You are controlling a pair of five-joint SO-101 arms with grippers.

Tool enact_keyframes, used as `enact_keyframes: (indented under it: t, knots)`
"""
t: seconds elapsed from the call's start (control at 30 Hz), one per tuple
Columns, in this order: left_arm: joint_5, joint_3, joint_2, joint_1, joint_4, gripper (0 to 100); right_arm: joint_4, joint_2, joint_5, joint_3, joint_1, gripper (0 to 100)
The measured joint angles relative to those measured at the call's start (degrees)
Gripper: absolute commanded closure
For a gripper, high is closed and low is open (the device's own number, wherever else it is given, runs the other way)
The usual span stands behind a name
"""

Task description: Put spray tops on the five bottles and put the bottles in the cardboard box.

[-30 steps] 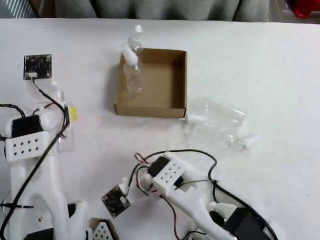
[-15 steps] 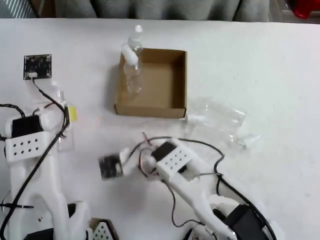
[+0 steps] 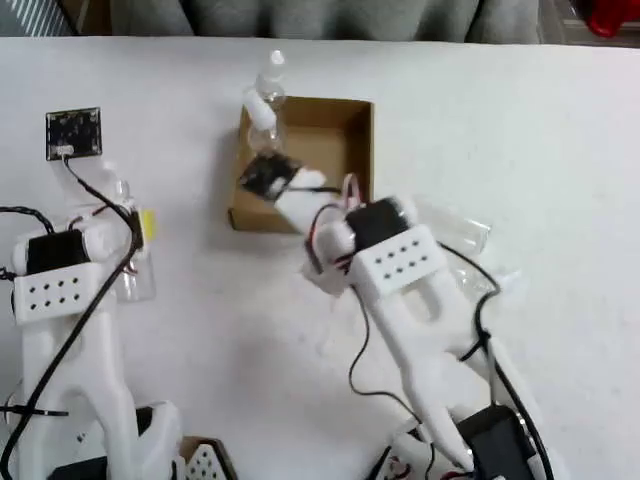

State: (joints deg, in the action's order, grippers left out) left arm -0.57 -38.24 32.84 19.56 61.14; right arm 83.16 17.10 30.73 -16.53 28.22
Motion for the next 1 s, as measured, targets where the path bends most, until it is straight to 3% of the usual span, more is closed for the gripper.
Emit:
enact_keyframes:
  t: [0.17,0.43,0.73,1.0]
  knots:
    - [0.0,-3.9,6.9,0.0,0.0,95,9.8,5.7,-0.4,1.1,-3.3,98.3]
    - [0.0,-13.0,27.4,-6.9,0.0,94,10.6,24.8,-0.7,-7.2,-10.3,98.2]
    - [0.1,-15.3,43.7,-19.8,0.0,95,-2.4,47.7,-1.7,-19.5,-18.8,98.2]
    - [0.1,-21.4,52.7,-28.1,-3.9,95,-20.7,56.5,-20.8,-28.4,-21.5,98.1]
